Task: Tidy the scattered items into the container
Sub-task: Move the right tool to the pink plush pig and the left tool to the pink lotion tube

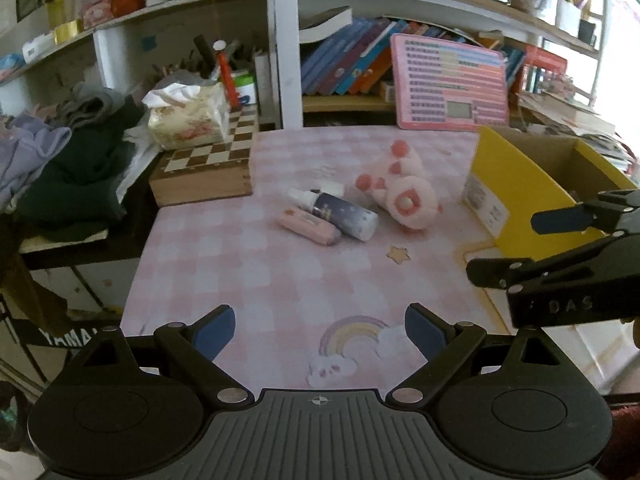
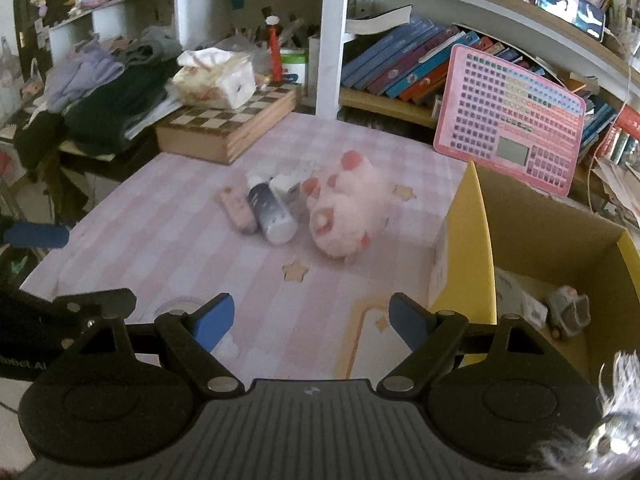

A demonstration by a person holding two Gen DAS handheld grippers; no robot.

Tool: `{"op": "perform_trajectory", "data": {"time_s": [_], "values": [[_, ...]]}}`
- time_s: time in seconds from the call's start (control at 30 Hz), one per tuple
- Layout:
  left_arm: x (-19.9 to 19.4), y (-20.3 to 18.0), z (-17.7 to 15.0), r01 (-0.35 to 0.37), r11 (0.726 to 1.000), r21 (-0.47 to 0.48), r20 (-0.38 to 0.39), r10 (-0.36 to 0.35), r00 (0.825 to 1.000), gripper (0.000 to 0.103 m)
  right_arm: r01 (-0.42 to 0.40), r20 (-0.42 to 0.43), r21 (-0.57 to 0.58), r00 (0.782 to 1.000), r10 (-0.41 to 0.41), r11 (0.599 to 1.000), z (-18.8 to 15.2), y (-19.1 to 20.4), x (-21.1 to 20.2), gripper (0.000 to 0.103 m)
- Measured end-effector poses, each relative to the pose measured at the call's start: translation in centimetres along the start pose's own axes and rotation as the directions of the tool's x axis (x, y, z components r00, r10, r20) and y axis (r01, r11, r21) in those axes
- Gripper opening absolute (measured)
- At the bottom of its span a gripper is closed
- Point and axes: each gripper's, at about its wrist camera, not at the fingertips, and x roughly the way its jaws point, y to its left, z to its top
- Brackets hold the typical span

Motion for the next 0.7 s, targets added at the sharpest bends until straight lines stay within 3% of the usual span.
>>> {"op": "perform_trajectory", "data": {"time_s": [0.37,0.7], "values": [[5.2,0.6,2.9,-0.024,1.000,-0.005,0.009,0.024,1.000,0.094,-0.036,-0.035,0.097,0.999,0.040,0.995,4.4,-2.5,5.1,0.084],[11.0,0.6,4.6,-0.053,0.997,0.049,-0.026,0.054,0.998,0.093,-0.042,-0.078,0.157,0.995,0.055,0.987,7.4,-4.1,9.8,0.084]]}}
